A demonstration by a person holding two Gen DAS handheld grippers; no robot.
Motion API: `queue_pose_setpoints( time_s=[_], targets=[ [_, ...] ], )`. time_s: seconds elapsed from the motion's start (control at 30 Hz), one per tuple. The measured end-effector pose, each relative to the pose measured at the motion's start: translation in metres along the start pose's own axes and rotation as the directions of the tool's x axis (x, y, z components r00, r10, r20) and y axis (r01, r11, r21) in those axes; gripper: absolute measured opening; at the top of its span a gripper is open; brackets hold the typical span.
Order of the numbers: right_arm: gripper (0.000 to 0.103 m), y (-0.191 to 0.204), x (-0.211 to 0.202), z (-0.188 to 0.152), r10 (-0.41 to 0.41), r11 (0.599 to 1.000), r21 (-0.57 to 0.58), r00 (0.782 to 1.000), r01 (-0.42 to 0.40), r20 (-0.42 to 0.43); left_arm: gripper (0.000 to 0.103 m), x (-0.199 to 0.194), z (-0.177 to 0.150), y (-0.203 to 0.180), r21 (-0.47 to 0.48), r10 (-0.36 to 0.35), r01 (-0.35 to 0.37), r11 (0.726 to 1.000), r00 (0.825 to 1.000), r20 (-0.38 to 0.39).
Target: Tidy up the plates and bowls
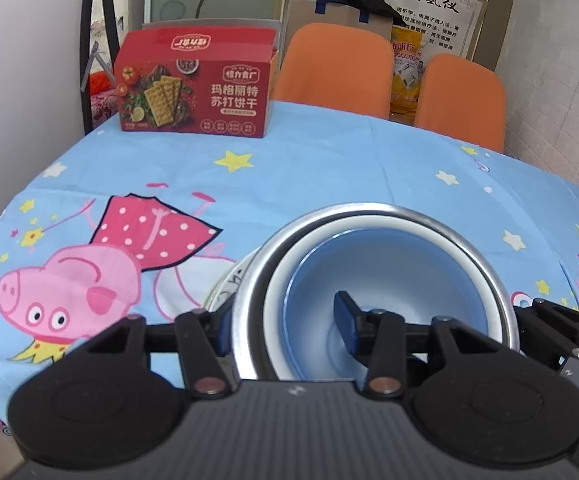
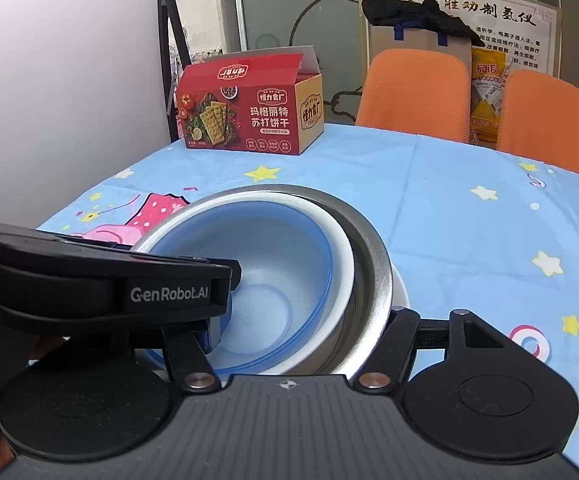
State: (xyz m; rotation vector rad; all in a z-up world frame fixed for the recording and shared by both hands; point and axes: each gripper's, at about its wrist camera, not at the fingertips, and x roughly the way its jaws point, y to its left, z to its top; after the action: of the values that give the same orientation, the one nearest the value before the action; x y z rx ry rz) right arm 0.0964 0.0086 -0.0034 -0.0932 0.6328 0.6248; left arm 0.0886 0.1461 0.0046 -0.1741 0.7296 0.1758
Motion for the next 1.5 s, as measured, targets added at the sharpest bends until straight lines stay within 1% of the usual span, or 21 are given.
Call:
queue_pose_setpoints(
  time_s=[0.13, 0.2, 0.27, 0.3, 0.37, 0.43, 0.5, 0.57, 0.63, 0.7, 0.87, 1.03, 1.2, 1.27, 1.37, 1.5],
  targets=[
    [0.103, 0.002, 0.006, -0.002, 0.007, 1.0, 0.001, 1.0, -0.007, -0.013, 0.045, 0.004, -0.002, 0.004, -0.007, 0.005, -0.005, 1.0, 1.0, -0.004],
    [0.103, 0.001, 0.007, -0.002, 0.009, 1.0, 0.003, 1.0, -0.009, -0.006, 0.046, 0.005, -0.002, 0.002, 0.019, 0.011, -0.011, 1.0, 1.0, 0.01],
    [0.103, -0.001, 0.005, -0.002, 0.006, 1.0, 0.005, 1.0, -0.006, 0.008, 0.054, 0.004, -0.002, -0.002, 0.05, 0.028, -0.03, 0.998, 0.999, 0.042],
    [0.103, -0.004, 0.002, -0.001, -0.002, 1.0, 0.017, 1.0, 0.001, 0.019, 0.063, 0.002, 0.0, -0.001, 0.051, 0.031, -0.034, 0.998, 0.998, 0.06],
    [0.103, -0.006, -0.009, 0.0, -0.026, 0.999, 0.03, 0.997, 0.024, 0.068, 0.065, -0.008, 0.005, 0.004, 0.015, 0.02, -0.022, 1.0, 0.994, 0.109],
    [0.103, -0.009, -0.022, 0.003, -0.047, 0.998, 0.04, 0.99, 0.042, 0.133, 0.069, -0.02, 0.013, 0.01, -0.027, -0.005, 0.01, 1.0, 0.987, 0.158],
    [0.103, -0.015, -0.034, 0.007, -0.064, 0.997, 0.062, 0.98, 0.053, 0.188, 0.07, -0.031, 0.021, 0.012, -0.05, -0.019, 0.029, 0.998, 0.98, 0.196],
    [0.103, -0.022, -0.043, 0.01, -0.078, 0.995, 0.079, 0.974, 0.062, 0.213, 0.071, -0.039, 0.027, 0.008, -0.041, -0.014, 0.024, 0.999, 0.976, 0.217],
    [0.103, -0.029, -0.049, 0.01, -0.091, 0.993, 0.094, 0.97, 0.071, 0.226, 0.072, -0.045, 0.031, 0.0, -0.026, -0.015, 0.022, 0.999, 0.973, 0.23],
    [0.103, -0.039, -0.054, 0.008, -0.113, 0.989, 0.118, 0.965, 0.088, 0.236, 0.072, -0.049, 0.033, -0.009, -0.005, -0.031, 0.033, 0.999, 0.973, 0.231],
    [0.103, -0.069, -0.064, -0.003, -0.19, 0.969, 0.198, 0.955, 0.145, 0.227, 0.073, -0.055, 0.029, -0.033, 0.019, -0.068, 0.065, 0.998, 0.972, 0.227],
    [0.103, -0.086, -0.078, -0.021, -0.237, 0.954, 0.232, 0.949, 0.188, 0.206, 0.073, -0.057, 0.013, -0.059, 0.04, -0.114, 0.108, 0.993, 0.978, 0.177],
    [0.103, -0.094, -0.094, -0.038, -0.296, 0.939, 0.233, 0.94, 0.253, 0.173, 0.073, -0.067, -0.012, -0.086, 0.104, -0.141, 0.127, 0.986, 0.979, 0.146],
    [0.103, -0.097, -0.104, -0.046, -0.315, 0.932, 0.241, 0.934, 0.271, 0.169, 0.073, -0.074, -0.025, -0.095, 0.138, -0.15, 0.13, 0.982, 0.978, 0.147],
    [0.103, -0.095, -0.117, -0.059, -0.343, 0.924, 0.231, 0.926, 0.303, 0.157, 0.073, -0.088, -0.044, -0.101, 0.162, -0.153, 0.125, 0.979, 0.974, 0.17],
    [0.103, -0.091, -0.135, -0.078, -0.352, 0.917, 0.256, 0.923, 0.306, 0.155, 0.073, -0.105, -0.068, -0.104, 0.183, -0.15, 0.119, 0.976, 0.974, 0.171]
  ],
)
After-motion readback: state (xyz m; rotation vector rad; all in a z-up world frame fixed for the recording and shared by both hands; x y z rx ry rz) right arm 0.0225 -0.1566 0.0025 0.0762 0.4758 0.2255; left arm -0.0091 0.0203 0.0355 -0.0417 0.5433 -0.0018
